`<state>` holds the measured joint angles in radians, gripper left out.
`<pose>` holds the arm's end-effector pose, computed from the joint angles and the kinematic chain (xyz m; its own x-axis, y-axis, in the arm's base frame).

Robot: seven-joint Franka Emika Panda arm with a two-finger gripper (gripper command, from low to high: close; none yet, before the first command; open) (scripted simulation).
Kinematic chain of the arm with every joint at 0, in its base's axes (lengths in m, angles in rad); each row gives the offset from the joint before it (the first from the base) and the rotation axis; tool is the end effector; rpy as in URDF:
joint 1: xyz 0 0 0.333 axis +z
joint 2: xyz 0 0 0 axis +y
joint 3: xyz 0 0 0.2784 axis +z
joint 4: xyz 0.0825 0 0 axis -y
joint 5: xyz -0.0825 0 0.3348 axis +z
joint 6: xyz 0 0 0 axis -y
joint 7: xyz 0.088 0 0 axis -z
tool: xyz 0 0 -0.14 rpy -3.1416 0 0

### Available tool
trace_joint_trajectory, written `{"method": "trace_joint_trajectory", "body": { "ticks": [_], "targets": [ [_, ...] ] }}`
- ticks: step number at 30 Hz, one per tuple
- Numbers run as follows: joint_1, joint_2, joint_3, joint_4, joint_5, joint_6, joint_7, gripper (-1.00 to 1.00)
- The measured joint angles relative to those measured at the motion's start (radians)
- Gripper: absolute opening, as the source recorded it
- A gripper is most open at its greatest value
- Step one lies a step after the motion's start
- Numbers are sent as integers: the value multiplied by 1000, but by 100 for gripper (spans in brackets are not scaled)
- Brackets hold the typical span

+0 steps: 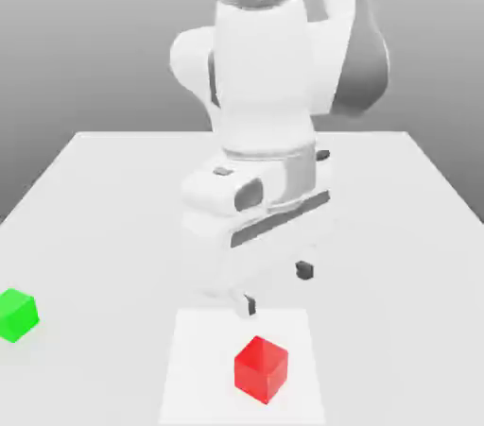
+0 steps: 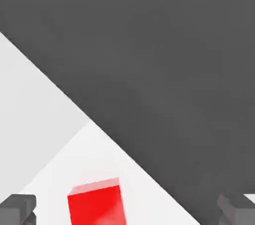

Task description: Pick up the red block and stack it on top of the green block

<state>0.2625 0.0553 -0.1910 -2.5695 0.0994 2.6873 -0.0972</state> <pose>0.4306 0.0280 0.2223 0.9946 0.0801 0.0657 0.0823 -0.9961 -0.0324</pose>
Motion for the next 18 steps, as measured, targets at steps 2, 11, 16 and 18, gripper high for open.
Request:
{"method": "trace_joint_trajectory", "body": {
  "ticks": [2, 11, 16, 18],
  "targets": [
    [-5, 68, 2, -17, -20, 39, -44, 0],
    [-55, 271, 69, 4, 53, 199, -122, -100],
    [-48, 246, 60, 0, 39, 178, -112, -100],
    [-35, 182, 40, -10, 6, 126, -87, -100]
  ]
}}
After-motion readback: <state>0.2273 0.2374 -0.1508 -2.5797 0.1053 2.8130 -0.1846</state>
